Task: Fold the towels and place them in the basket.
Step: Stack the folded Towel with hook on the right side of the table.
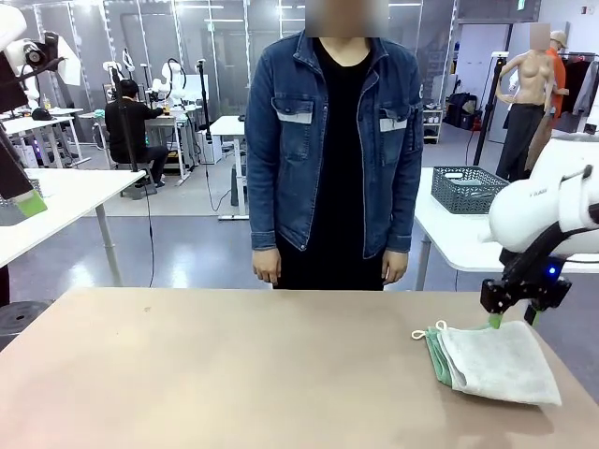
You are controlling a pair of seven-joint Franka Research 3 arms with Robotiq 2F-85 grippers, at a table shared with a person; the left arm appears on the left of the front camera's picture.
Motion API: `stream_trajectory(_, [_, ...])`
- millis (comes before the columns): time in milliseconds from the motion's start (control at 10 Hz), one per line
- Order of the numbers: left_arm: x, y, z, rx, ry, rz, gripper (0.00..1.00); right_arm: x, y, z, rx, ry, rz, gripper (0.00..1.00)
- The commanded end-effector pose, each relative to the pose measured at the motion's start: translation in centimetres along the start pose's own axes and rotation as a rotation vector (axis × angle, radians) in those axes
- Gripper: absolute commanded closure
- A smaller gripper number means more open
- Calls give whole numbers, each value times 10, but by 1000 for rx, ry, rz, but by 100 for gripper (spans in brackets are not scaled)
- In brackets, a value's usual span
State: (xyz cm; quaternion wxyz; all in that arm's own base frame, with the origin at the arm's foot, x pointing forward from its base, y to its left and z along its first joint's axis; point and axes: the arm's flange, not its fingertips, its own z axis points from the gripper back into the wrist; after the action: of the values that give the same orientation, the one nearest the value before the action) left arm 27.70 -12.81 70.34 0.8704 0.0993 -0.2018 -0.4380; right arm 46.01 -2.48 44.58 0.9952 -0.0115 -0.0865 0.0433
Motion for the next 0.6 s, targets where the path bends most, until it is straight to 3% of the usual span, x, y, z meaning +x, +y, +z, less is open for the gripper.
stream_trajectory(0, [0, 0, 1, 27, 4, 8, 0, -39, 6, 115, 35, -150, 72, 31])
stream_trajectory(100, [0, 0, 1, 27, 4, 8, 0, -47, 3, 155, 50, -207, 77, 31])
stream_trajectory(500, [0, 0, 1, 27, 4, 8, 0, -95, 29, 287, 133, -244, 275, 31])
